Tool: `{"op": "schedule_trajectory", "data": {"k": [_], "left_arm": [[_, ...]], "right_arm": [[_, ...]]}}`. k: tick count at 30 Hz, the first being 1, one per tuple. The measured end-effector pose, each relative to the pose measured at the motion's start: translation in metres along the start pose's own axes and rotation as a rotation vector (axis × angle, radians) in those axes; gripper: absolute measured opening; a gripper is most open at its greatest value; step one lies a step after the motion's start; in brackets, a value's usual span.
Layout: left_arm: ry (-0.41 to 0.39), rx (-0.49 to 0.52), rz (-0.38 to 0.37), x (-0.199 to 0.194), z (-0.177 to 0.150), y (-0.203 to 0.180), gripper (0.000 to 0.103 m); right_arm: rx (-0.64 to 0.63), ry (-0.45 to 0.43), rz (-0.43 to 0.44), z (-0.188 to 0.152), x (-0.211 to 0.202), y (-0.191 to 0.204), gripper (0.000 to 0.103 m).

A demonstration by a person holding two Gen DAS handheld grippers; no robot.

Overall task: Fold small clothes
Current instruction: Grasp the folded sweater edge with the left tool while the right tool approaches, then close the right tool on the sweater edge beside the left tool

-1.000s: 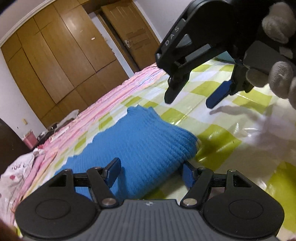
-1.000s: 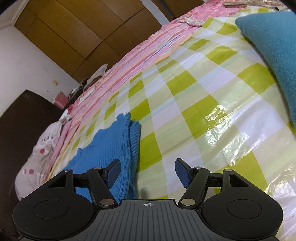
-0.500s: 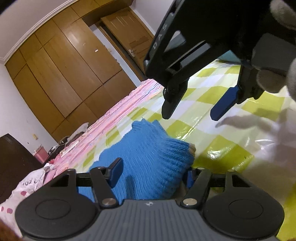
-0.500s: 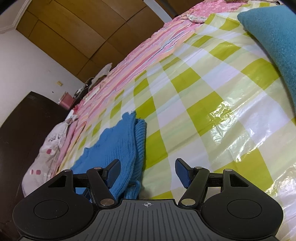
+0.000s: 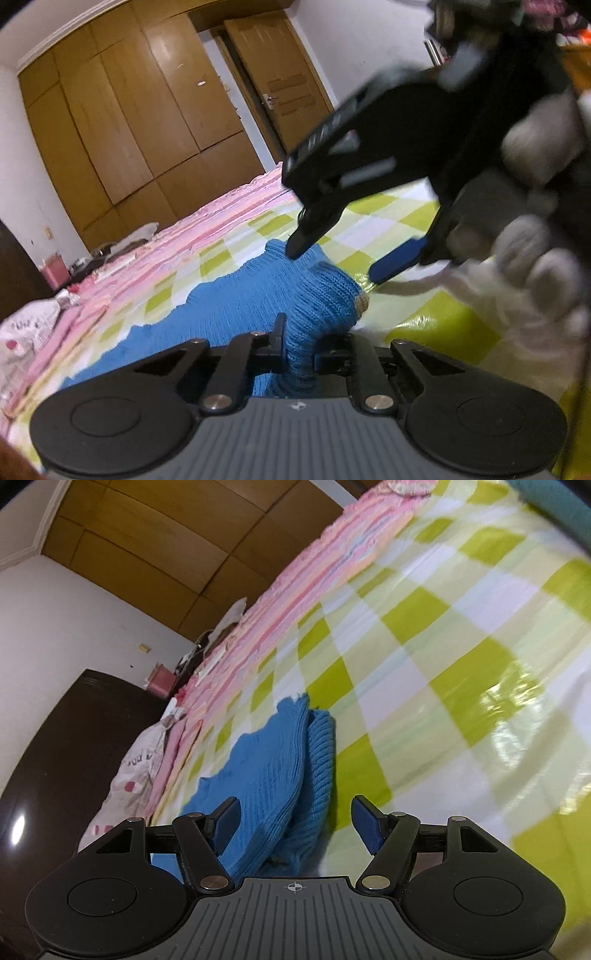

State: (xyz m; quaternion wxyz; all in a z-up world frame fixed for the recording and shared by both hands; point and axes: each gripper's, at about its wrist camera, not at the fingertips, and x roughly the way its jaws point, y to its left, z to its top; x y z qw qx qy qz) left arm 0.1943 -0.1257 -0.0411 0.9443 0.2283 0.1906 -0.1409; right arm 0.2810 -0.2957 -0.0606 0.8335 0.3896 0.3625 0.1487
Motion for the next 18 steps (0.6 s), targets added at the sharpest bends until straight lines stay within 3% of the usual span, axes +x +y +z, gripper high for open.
{"op": "schedule_trajectory", "data": {"k": [12, 15, 18], "left_arm": [[-0.009, -0.142, -0.082, -0.003, 0.001, 0.026, 0.019], [-0.016, -0.154, -0.091, -0.007, 0.001, 0.028, 0.019], [-0.023, -0.160, -0.096, -0.010, 0.001, 0.029, 0.019]], "right_arm": [[0.031, 0.018, 0.049, 0.014, 0.045, 0.007, 0.067], [0.049, 0.004, 0.040, 0.016, 0.048, 0.007, 0.057], [0.077, -0.007, 0.031, 0.015, 0.050, 0.001, 0.037]]}}
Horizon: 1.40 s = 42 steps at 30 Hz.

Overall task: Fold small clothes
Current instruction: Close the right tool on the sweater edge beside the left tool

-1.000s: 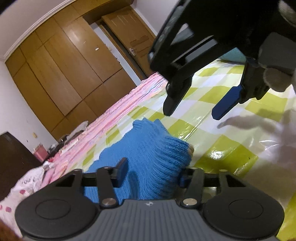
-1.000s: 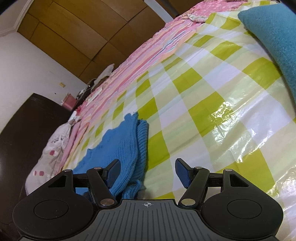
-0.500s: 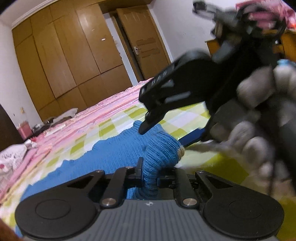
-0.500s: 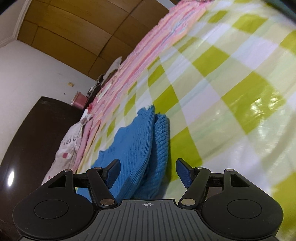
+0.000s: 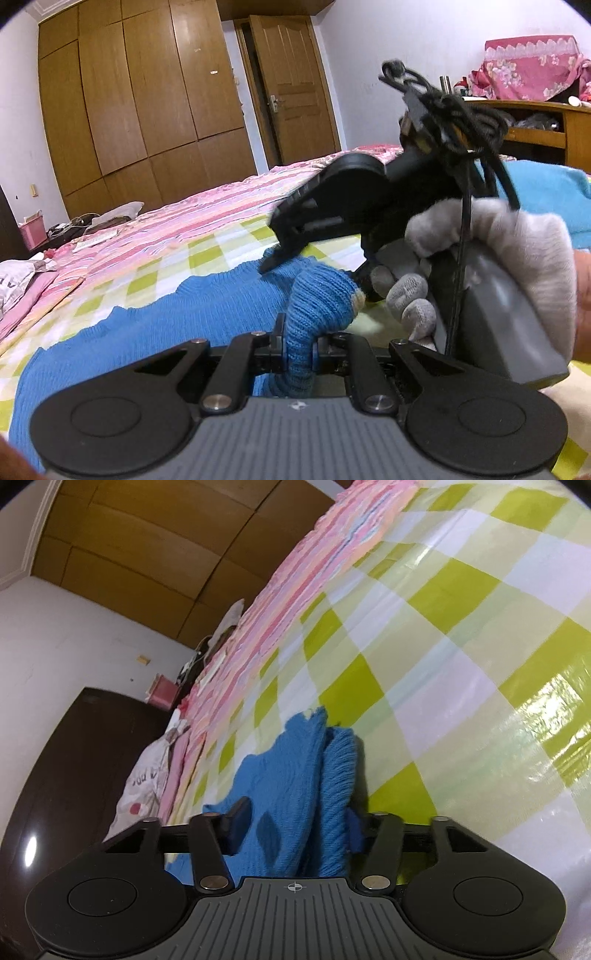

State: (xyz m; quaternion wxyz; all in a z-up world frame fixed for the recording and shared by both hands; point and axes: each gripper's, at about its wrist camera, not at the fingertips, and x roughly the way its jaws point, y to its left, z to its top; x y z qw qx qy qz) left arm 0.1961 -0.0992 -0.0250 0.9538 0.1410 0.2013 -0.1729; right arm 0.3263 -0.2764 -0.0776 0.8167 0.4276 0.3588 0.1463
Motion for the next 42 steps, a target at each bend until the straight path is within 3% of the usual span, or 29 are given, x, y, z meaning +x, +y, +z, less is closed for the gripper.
{"op": "schedule_trajectory", "data": {"k": [2, 5, 11, 22, 32, 42], "left_arm": [[0.000, -0.008, -0.006, -0.002, -0.001, -0.001, 0.019], [0.004, -0.030, -0.021, 0.000, 0.000, 0.004, 0.019], [-0.018, -0.084, -0.042, -0.006, 0.007, 0.019, 0.018], [-0.067, -0.283, -0.066, -0.039, 0.012, 0.074, 0.018], [-0.077, -0.371, 0.003, -0.072, -0.010, 0.131, 0.017], [-0.029, -0.462, 0.078, -0.089, -0.049, 0.188, 0.017]], "right_arm": [[0.020, -0.004, -0.013, -0.001, -0.001, -0.005, 0.024], [0.037, -0.007, -0.010, -0.001, -0.005, -0.009, 0.018], [0.005, -0.050, 0.007, 0.002, -0.016, 0.012, 0.016], [-0.147, -0.069, 0.041, -0.005, -0.018, 0.099, 0.015], [-0.290, 0.009, 0.054, -0.046, 0.027, 0.176, 0.015], [-0.420, 0.125, 0.019, -0.106, 0.095, 0.228, 0.015]]}}
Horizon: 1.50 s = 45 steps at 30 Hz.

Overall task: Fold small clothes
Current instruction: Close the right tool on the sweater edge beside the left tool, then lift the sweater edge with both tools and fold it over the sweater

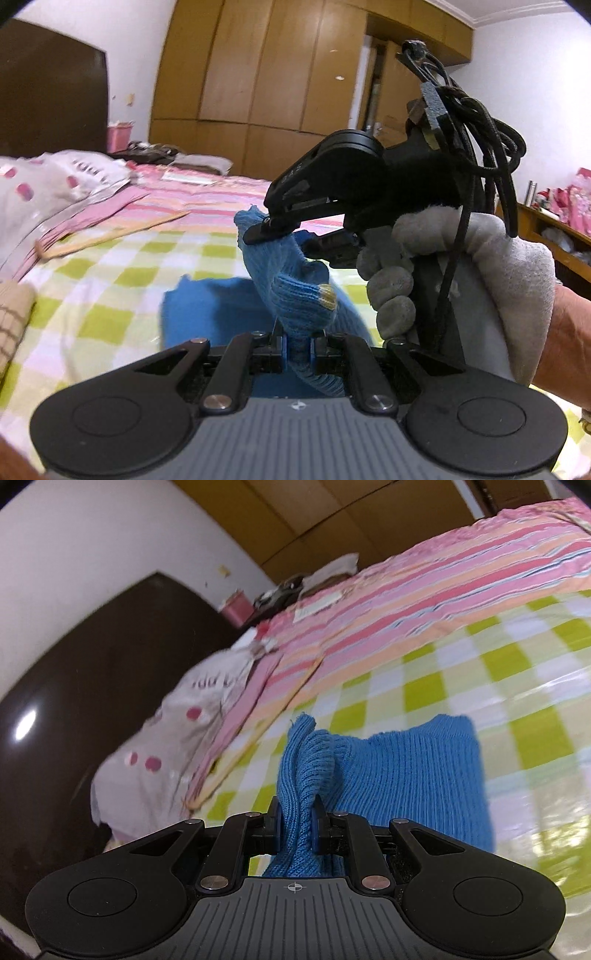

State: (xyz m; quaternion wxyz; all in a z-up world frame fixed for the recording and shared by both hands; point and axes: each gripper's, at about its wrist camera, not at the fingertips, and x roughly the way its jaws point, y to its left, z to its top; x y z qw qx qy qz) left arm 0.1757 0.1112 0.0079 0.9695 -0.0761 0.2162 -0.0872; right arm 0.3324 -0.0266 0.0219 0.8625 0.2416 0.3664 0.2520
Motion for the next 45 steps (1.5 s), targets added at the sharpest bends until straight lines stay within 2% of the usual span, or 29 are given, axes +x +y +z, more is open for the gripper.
{"op": "schedule_trajectory", "data": {"k": [5, 14, 18, 20, 25, 28, 31, 37, 41, 45], "left_arm": [[0.044, -0.044, 0.022, 0.001, -0.007, 0.021, 0.017], [0.134, -0.053, 0.042, -0.005, -0.019, 0.036, 0.017], [0.160, -0.047, 0.045, -0.015, -0.023, 0.033, 0.020], [0.173, -0.061, 0.048, -0.022, -0.025, 0.035, 0.025], [0.175, -0.100, 0.076, -0.043, -0.023, 0.043, 0.028], [0.130, -0.084, 0.098, -0.056, -0.014, 0.040, 0.028], [0.070, -0.062, 0.085, -0.058, 0.000, 0.032, 0.028], [0.038, -0.002, 0.047, -0.008, 0.016, 0.011, 0.029], [0.091, 0.007, 0.111, 0.027, 0.009, 0.019, 0.029], [0.126, -0.030, 0.155, 0.039, -0.002, 0.039, 0.030]], "right_arm": [[-0.066, 0.055, -0.032, -0.016, 0.029, 0.020, 0.015], [-0.180, 0.136, -0.080, -0.044, 0.067, 0.043, 0.016], [-0.211, 0.170, -0.063, -0.048, 0.073, 0.051, 0.022], [-0.197, 0.174, -0.046, -0.046, 0.072, 0.051, 0.029], [-0.147, 0.171, 0.030, -0.039, 0.056, 0.048, 0.030], [-0.141, 0.127, 0.051, -0.030, 0.033, 0.044, 0.030], [-0.164, 0.074, 0.031, -0.020, 0.005, 0.037, 0.030], [-0.213, 0.004, -0.070, -0.016, -0.041, 0.013, 0.030], [-0.246, 0.013, -0.125, -0.026, -0.053, -0.004, 0.030], [-0.277, 0.062, -0.142, -0.043, -0.046, -0.016, 0.030]]}}
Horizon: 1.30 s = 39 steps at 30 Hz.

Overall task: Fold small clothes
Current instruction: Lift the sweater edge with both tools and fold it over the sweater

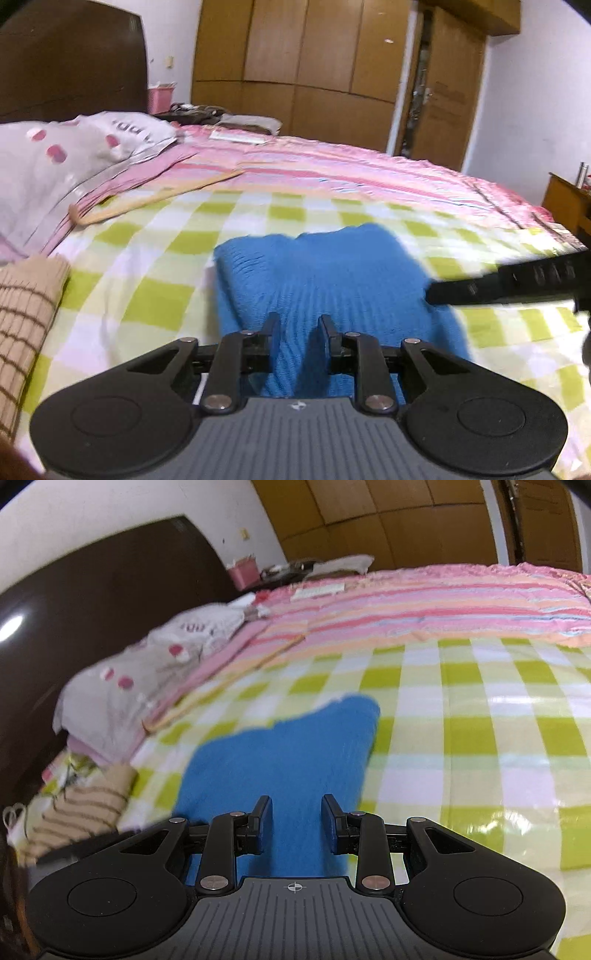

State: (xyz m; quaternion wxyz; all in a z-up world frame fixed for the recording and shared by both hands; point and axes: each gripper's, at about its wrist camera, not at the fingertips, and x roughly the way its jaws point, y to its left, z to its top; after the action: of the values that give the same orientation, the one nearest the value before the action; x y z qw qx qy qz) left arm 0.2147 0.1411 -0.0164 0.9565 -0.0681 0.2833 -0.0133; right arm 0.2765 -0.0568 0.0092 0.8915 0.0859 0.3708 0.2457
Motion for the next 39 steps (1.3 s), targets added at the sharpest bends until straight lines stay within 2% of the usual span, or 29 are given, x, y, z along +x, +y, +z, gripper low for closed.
{"op": "schedule_trajectory", "data": {"k": [5, 8, 15, 19, 25, 30, 34, 37, 39], "left_arm": [[0.013, -0.029, 0.002, 0.001, -0.007, 0.009, 0.030], [0.008, -0.009, 0.003, 0.000, -0.012, 0.008, 0.030], [-0.007, -0.063, -0.020, -0.007, -0.005, 0.013, 0.030], [-0.010, -0.042, -0.012, -0.006, -0.005, 0.011, 0.030], [-0.013, 0.018, 0.020, 0.008, -0.001, 0.011, 0.030], [-0.025, 0.011, 0.024, 0.012, 0.007, 0.017, 0.030], [-0.049, -0.017, 0.000, 0.001, 0.007, 0.025, 0.031], [-0.045, -0.062, -0.021, -0.009, 0.009, 0.037, 0.035], [-0.036, -0.114, -0.049, -0.018, 0.008, 0.046, 0.037]], "right_arm": [[-0.037, 0.016, -0.018, -0.013, 0.013, 0.003, 0.031], [-0.069, 0.024, -0.029, -0.016, 0.018, 0.004, 0.034], [0.012, 0.034, -0.004, -0.023, -0.006, -0.003, 0.035], [-0.002, 0.075, 0.005, -0.039, -0.016, 0.002, 0.035], [0.039, 0.133, -0.010, -0.058, -0.006, 0.001, 0.035], [0.025, 0.151, -0.013, -0.053, -0.008, 0.003, 0.035], [0.051, 0.129, -0.003, -0.047, -0.015, 0.001, 0.036], [0.078, 0.096, 0.005, -0.040, -0.019, -0.003, 0.042], [0.085, 0.081, -0.004, -0.035, -0.018, -0.006, 0.042]]}}
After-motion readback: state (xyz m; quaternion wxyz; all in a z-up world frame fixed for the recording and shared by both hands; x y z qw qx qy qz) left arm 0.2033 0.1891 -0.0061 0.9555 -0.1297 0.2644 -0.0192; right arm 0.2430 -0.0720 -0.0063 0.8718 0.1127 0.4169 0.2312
